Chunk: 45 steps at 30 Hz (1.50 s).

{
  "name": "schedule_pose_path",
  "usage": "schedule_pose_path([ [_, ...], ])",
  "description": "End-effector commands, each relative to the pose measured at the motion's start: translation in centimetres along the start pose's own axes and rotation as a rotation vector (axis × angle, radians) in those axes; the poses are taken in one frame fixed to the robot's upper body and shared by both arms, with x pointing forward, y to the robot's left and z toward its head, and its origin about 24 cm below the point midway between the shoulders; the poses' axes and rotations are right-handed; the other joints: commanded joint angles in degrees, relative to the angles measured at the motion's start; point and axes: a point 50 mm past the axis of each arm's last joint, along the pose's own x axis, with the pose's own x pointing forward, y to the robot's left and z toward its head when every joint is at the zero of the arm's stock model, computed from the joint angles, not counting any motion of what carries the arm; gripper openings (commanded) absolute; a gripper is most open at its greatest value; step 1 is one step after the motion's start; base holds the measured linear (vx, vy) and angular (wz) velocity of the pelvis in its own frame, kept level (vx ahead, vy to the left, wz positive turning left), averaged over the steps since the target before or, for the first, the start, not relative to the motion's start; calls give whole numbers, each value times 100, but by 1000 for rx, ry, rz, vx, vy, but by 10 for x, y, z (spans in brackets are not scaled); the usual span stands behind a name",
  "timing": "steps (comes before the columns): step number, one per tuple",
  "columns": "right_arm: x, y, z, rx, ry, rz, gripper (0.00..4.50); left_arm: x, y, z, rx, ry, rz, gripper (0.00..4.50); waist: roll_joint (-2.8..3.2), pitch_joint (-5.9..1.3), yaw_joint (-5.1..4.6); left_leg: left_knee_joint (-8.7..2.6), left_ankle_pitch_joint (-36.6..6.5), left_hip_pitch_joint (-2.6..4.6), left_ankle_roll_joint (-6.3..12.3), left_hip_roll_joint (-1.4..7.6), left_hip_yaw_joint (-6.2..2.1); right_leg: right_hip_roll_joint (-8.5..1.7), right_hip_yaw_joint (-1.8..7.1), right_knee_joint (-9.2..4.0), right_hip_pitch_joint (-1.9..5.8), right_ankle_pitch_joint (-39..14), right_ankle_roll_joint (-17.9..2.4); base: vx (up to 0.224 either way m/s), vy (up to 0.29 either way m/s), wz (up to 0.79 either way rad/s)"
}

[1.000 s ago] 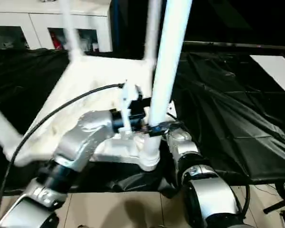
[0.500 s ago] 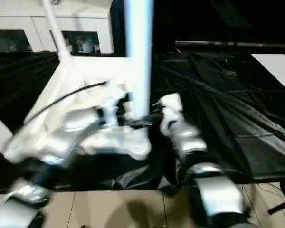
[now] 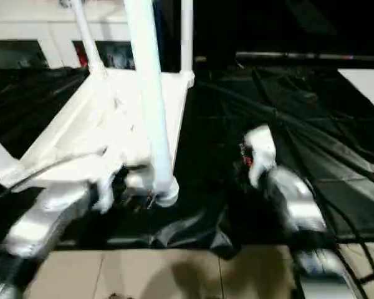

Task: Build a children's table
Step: Rotate table base

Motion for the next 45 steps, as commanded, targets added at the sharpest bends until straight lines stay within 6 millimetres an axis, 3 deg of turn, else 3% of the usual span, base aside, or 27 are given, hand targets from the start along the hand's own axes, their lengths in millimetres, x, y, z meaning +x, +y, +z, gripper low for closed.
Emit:
schedule_pose_path([
  [1, 0, 2, 9, -33, -14, 41, 115, 1, 0, 8, 46, 8, -36, 450, 35, -394, 15, -424, -2429, 117, 30, 50, -11, -156, 110, -520, 213, -2282, -1045, 0, 0, 0],
  [4, -4, 8, 7, -63, 22, 92, 115, -7, 17, 6, 133, 115, 13, 450, 75, -380, 28, -419, -2565, 155, -27, 23, -25, -165, 110, -561, 199, -2724, -844, 0, 0, 0],
  [8, -6, 20, 5, -92, 61, 172, 116, -13, 39, 6, 193, 219, 89, 433, 67, -381, 37, -427, -2509, 140, -81, 4, -52, -184, 102, -608, 213, -3083, -568, 0, 0, 0],
  [9, -6, 23, 4, -104, 76, 193, 117, -15, 44, 6, 205, 241, 100, 422, 37, -375, 42, -417, -2504, 150, -59, -6, -46, -176, 99, -642, 185, -3160, -514, 0, 0, 0],
  [11, -7, 27, 2, -118, 97, 223, 117, -18, 50, 6, 208, 271, 104, 416, 43, -384, 42, -433, -2421, 109, -57, 3, -62, -196, 98, -611, 215, -3099, -538, 0, 0, 0],
  [15, -7, 30, 4, -133, 114, 262, 117, -21, 57, 2, 218, 360, 56, 377, 39, -411, 53, -415, -2280, 125, -14, 17, -47, -194, 122, -574, 197, -2767, -691, 0, 0, 0],
  [16, -7, 31, 5, -140, 118, 271, 117, -22, 58, 1, 219, 380, 28, 371, 38, -409, 50, -434, -2198, 89, -14, 29, -57, -214, 124, -550, 238, -2594, -777, 0, 0, 0],
  [18, -7, 31, 7, -146, 123, 277, 117, -21, 61, 1, 207, 398, 1, 361, 50, -427, 75, -413, -2169, 123, -20, 41, -37, -218, 139, -528, 218, -2391, -884, 0, 0, 0],
  [19, -7, 31, 7, -153, 128, 283, 117, -21, 61, 2, 213, 410, -28, 334, 51, -417, 86, -421, -2119, 97, -7, 35, -38, -219, 135, -530, 245, -2306, -943, 0, 0, 0],
  [25, -10, 29, 7, -185, 158, 290, 117, -18, 61, 3, 227, 449, -132, 297, 70, -447, 168, -399, -1926, 102, -16, 51, -16, -222, 146, -449, 279, -1673, -1199, 0, 0, 0],
  [33, -20, 46, 7, -181, 212, 490, 117, -12, 67, 1, 252, 496, -148, 238, 60, -446, 225, -392, -1945, 100, 59, 65, -12, -238, 142, -443, 312, -1594, -1250, 0, 0, 0],
  [35, -21, 48, 8, -178, 207, 512, 117, -11, 68, 1, 252, 496, -151, 205, 59, -445, 231, -389, -1946, 100, 56, 58, -11, -241, 138, -456, 310, -1699, -1243, 0, 0, 0],
  [40, -21, 49, 11, -179, 207, 523, 117, -10, 69, -5, 246, 529, -153, 178, 57, -430, 251, -394, -2030, 125, 20, 61, -19, -251, 143, -498, 285, -2077, -1115, 0, 0, 0],
  [45, -22, 48, 12, -185, 207, 521, 117, -7, 71, -4, 218, 507, -104, 125, 55, -432, 274, -398, -2047, 129, -5, 73, -22, -254, 141, -488, 277, -2033, -1145, 0, 0, 0],
])
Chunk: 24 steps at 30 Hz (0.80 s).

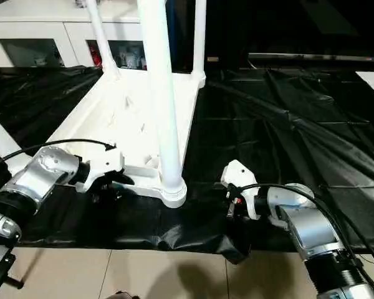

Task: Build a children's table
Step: Rotate table base

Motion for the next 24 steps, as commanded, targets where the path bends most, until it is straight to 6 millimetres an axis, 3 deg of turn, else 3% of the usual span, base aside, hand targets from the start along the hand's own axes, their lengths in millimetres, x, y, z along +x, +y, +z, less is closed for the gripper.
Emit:
schedule_pose_path([
  [1, -1, 0, 6, -24, -6, 5, 117, -2, 5, 5, -22, -6, 32, 111, -27, -421, 16, -402, -2023, 122, 9, 80, -26, -237, 142, -483, 270, -2008, -1167, 0, 0, 0],
  [7, 1, -8, 6, 3, -44, -84, 117, 7, -2, 12, -157, -67, 79, 78, -35, -427, -6, -404, -1880, 80, 28, 77, -35, -244, 132, -452, 301, -1828, -1250, 0, 0, 0],
  [11, -2, -18, 5, 62, -95, -195, 117, 15, -14, 11, -253, -104, 178, 50, -49, -446, -130, -378, -1648, 39, 122, 63, -34, -230, 120, -413, 333, -1447, -1355, 0, 0, 0],
  [15, -6, -29, 4, 104, -117, -298, 117, 21, -23, 10, -301, -112, 256, 29, -70, -432, -231, -364, -1586, 47, 182, 34, -13, -201, 111, -464, 323, -1759, -1214, 0, 0, 0],
  [17, -8, -30, 3, 115, -122, -313, 117, 24, -30, 14, -311, -126, 275, 20, -112, -415, -279, -364, -1654, 43, 226, 34, -8, -191, 110, -508, 307, -2089, -1083, 0, 0, 0],
  [19, -8, -30, 3, 120, -124, -311, 117, 24, -33, 18, -314, -140, 272, 11, -89, -420, -291, -363, -1666, 49, 238, 36, -9, -184, 110, -507, 293, -2124, -1065, 0, 0, 0],
  [24, -6, -31, 4, 128, -127, -308, 117, 27, -44, 32, -234, -232, 207, 4, -105, -415, -300, -359, -1716, 55, 284, 32, -3, -168, 110, -523, 264, -2155, -1045, 0, 0, 0],
])
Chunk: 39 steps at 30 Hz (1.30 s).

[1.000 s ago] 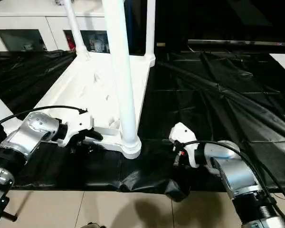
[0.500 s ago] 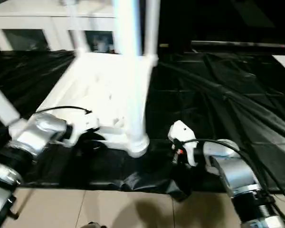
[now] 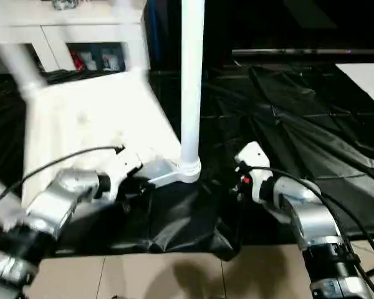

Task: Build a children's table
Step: Rotate table base

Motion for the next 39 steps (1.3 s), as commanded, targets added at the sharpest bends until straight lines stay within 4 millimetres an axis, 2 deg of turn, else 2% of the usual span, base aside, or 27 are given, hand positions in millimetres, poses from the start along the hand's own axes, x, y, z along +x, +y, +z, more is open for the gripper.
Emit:
schedule_pose_path([
  [1, 3, 0, 6, -9, -10, 11, 117, -2, -5, 7, 67, -84, -56, 4, -126, -397, 64, -355, -1737, 60, 283, 30, -8, -181, 108, -531, 273, -2217, -1022, 0, 0, 0],
  [2, 3, 2, 6, -11, -10, 22, 117, -3, -5, 6, 108, -71, -63, 4, -123, -398, 80, -359, -1761, 65, 278, 30, -6, -183, 114, -540, 264, -2302, -961, 0, 0, 0],
  [3, 4, 2, 6, -11, -10, 25, 117, -3, -4, 5, 117, -60, -56, 30, -146, -400, 86, -361, -1775, 73, 266, 36, 0, -181, 117, -539, 256, -2323, -943, 0, 0, 0],
  [6, 4, 3, 7, -16, -10, 34, 117, -5, 2, 4, 107, -38, -49, 47, -114, -386, 125, -364, -1903, 115, 209, 45, 8, -179, 124, -558, 211, -2480, -909, 0, 0, 0],
  [10, 4, 3, 8, -20, -8, 48, 117, -7, 9, 7, 119, -12, -26, 78, -117, -385, 161, -386, -1921, 85, 150, 45, -8, -192, 119, -545, 233, -2492, -850, 0, 0, 0],
  [18, 4, 6, 7, -22, 0, 70, 117, 0, 10, 11, 113, -18, -35, 78, -135, -390, 201, -379, -1876, 79, 143, 38, -11, -209, 117, -558, 233, -2614, -770, 0, 0, 0],
  [28, 6, 9, 8, -23, 2, 87, 117, 10, 9, 15, 61, -23, -38, 78, -127, -399, 220, -375, -1824, 66, 159, 33, -11, -205, 111, -552, 247, -2481, -803, 0, 0, 0],
  [34, 6, 9, 7, -21, 3, 92, 117, 16, 6, 20, 35, -63, -52, 78, -119, -414, 229, -366, -1715, 54, 187, 37, -10, -207, 114, -529, 265, -2252, -894, 0, 0, 0],
  [35, 7, 10, 7, -21, 4, 91, 117, 18, 5, 22, 22, -67, -57, 106, -116, -419, 226, -363, -1656, 49, 200, 39, -6, -200, 115, -511, 275, -2081, -947, 0, 0, 0],
  [39, 7, 10, 7, -21, 2, 86, 117, 21, 6, 25, 47, -46, -6, 112, -115, -432, 227, -351, -1524, 33, 241, 37, -6, -201, 115, -482, 301, -1815, -1043, 0, 0, 0],
])
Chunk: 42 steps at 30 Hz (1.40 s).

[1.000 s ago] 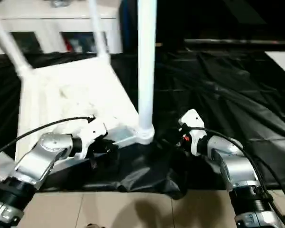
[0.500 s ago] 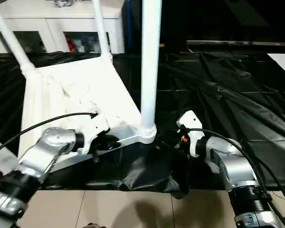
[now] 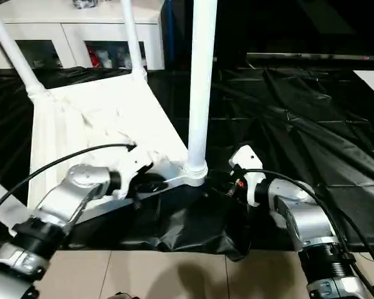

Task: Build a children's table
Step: Rotate table base

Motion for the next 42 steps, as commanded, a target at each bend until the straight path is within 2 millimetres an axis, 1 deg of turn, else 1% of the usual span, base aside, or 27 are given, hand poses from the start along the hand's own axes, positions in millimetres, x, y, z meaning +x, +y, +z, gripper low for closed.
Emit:
schedule_pose_path([
  [1, 2, 1, 6, -13, -14, 4, 117, 0, 6, 4, 24, 11, 54, 131, -106, -433, 11, -363, -1518, 48, 243, 42, -17, -182, 114, -475, 299, -1760, -1054, 0, 0, 0],
  [2, 2, 1, 6, -13, -14, 4, 117, 0, 6, 5, 24, 11, 55, 145, -115, -430, 12, -360, -1524, 60, 262, 38, -12, -186, 111, -483, 297, -1786, -1055, 0, 0, 0],
  [5, 2, 1, 6, -13, -12, 4, 117, 3, 5, 8, 23, 9, 73, 145, -113, -424, 17, -356, -1566, 71, 262, 44, -5, -184, 115, -497, 284, -1869, -1059, 0, 0, 0],
  [7, 2, 1, 6, -14, -11, 5, 117, 4, 5, 9, 21, 12, 80, 145, -116, -412, 15, -364, -1655, 73, 242, 40, -7, -185, 111, -516, 280, -2046, -1008, 0, 0, 0],
  [8, 2, 1, 6, -15, -10, 5, 117, 4, 5, 7, 26, 24, 74, 145, -104, -411, 16, -366, -1682, 79, 233, 41, -8, -186, 112, -520, 275, -2088, -1000, 0, 0, 0],
  [9, 2, 1, 6, -15, -10, 5, 117, 4, 6, 5, 28, 37, 74, 145, -114, -407, 12, -365, -1727, 80, 226, 29, -5, -181, 109, -539, 272, -2196, -952, 0, 0, 0],
  [11, 1, 1, 6, -16, -10, 5, 117, 4, 6, 2, 27, 60, 73, 145, -114, -398, 13, -380, -1813, 84, 196, 33, -18, -187, 102, -557, 266, -2401, -867, 0, 0, 0],
  [13, 1, 1, 6, -16, -10, 5, 117, 3, 6, 1, 25, 66, 70, 145, -114, -394, 10, -382, -1846, 85, 184, 32, -21, -189, 101, -566, 260, -2476, -831, 0, 0, 0],
  [14, 1, 1, 6, -15, -10, 5, 117, 3, 6, 0, 14, 69, 66, 145, -104, -392, 11, -385, -1857, 85, 177, 32, -25, -191, 99, -568, 259, -2501, -825, 0, 0, 0],
  [15, 1, 1, 6, -15, -10, 3, 117, 3, 6, 0, 3, 65, 64, 118, -108, -392, -2, -389, -1862, 71, 167, 31, -28, -189, 96, -566, 267, -2511, -808, 0, 0, 0],
  [17, 1, 1, 6, -16, -10, 2, 117, 2, 6, 0, 0, 62, 65, 109, -106, -400, -2, -382, -1868, 85, 168, 29, -25, -188, 97, -573, 258, -2515, -803, 0, 0, 0],
  [19, 1, 1, 6, -15, -12, 2, 117, 2, 5, 0, -6, 54, 53, 90, -103, -399, 7, -379, -1872, 93, 178, 30, -22, -189, 98, -576, 247, -2500, -841, 0, 0, 0],
  [20, 1, 1, 6, -15, -12, 2, 117, 2, 5, 0, -10, 56, 38, 74, -106, -402, 5, -383, -1838, 81, 181, 33, -24, -188, 100, -564, 257, -2410, -863, 0, 0, 0],
  [21, 2, 1, 6, -15, -12, 2, 117, 1, 4, -1, -13, 59, 24, 74, -99, -398, 7, -386, -1840, 78, 180, 33, -28, -188, 99, -558, 257, -2403, -869, 0, 0, 0],
  [22, 2, 1, 6, -14, -13, 3, 117, 0, 3, -1, -14, 62, 15, 61, -100, -405, 6, -387, -1830, 79, 181, 34, -28, -190, 99, -555, 260, -2372, -880, 0, 0, 0],
  [24, 2, 0, 6, -15, -14, 0, 117, -1, 3, -1, -17, 60, 9, 45, -96, -410, 8, -383, -1776, 75, 186, 37, -25, -188, 107, -539, 264, -2222, -932, 0, 0, 0],
  [25, 2, 0, 6, -14, -16, -1, 117, -2, 3, -1, -17, 58, 9, 45, -97, -414, 9, -379, -1750, 74, 196, 35, -21, -185, 108, -530, 268, -2127, -970, 0, 0, 0],
  [26, 2, 0, 6, -14, -18, -1, 117, -3, 3, 0, -26, 54, -5, 25, -99, -414, 9, -379, -1736, 73, 202, 35, -20, -185, 107, -521, 274, -2076, -998, 0, 0, 0],
  [27, 2, 0, 6, -14, -18, -1, 117, -3, 3, 0, -29, 54, -11, 25, -95, -418, 14, -375, -1716, 73, 201, 37, -19, -191, 110, -516, 277, -2043, -1018, 0, 0, 0],
  [29, 2, 0, 7, -16, -17, 4, 117, -4, 0, -2, -19, 70, -39, 7, -97, -422, 8, -379, -1646, 58, 215, 42, -24, -192, 111, -497, 292, -1911, -1052, 0, 0, 0],
  [33, 4, 2, 9, -4, -39, 43, 117, -10, -4, -10, 13, 104, -109, 7, -83, -429, -1, -374, -1564, 69, 241, 49, -16, -188, 119, -471, 289, -1667, -1148, 0, 0, 0],
  [35, 4, 3, 11, 24, -68, 66, 144, -12, -4, -11, 37, 98, -127, 0, -75, -431, 2, -370, -1584, 71, 269, 49, -11, -190, 120, -472, 294, -1639, -1176, 0, 0, 0],
  [37, 3, 4, 13, 58, -102, 105, 154, -16, -7, -10, 83, 47, -191, 0, -75, -422, 6, -380, -1660, 79, 268, 51, -14, -185, 115, -486, 290, -1717, -1172, 0, 0, 0],
  [38, 2, 4, 14, 58, -105, 119, 162, -18, -8, -10, 98, 24, -216, 0, -78, -428, 22, -384, -1667, 81, 245, 61, -20, -200, 119, -472, 293, -1737, -1167, 0, 0, 0],
  [40, 1, 5, 13, 49, -97, 150, 180, -20, -7, -11, 117, 13, -218, 0, -73, -416, 20, -397, -1731, 85, 214, 68, -17, -194, 120, -481, 278, -1810, -1158, 0, 0, 0],
  [41, 1, 6, 13, 42, -92, 164, 188, -21, -4, -11, 125, 13, -200, 0, -82, -410, 31, -395, -1853, 129, 187, 84, 0, -191, 130, -490, 245, -1900, -1153, 0, 0, 0],
  [42, 1, 7, 12, 36, -86, 187, 197, -22, -2, -11, 129, 11, -189, 0, -79, -411, 43, -389, -1863, 127, 185, 76, 0, -192, 128, -491, 247, -1931, -1148, 0, 0, 0],
])
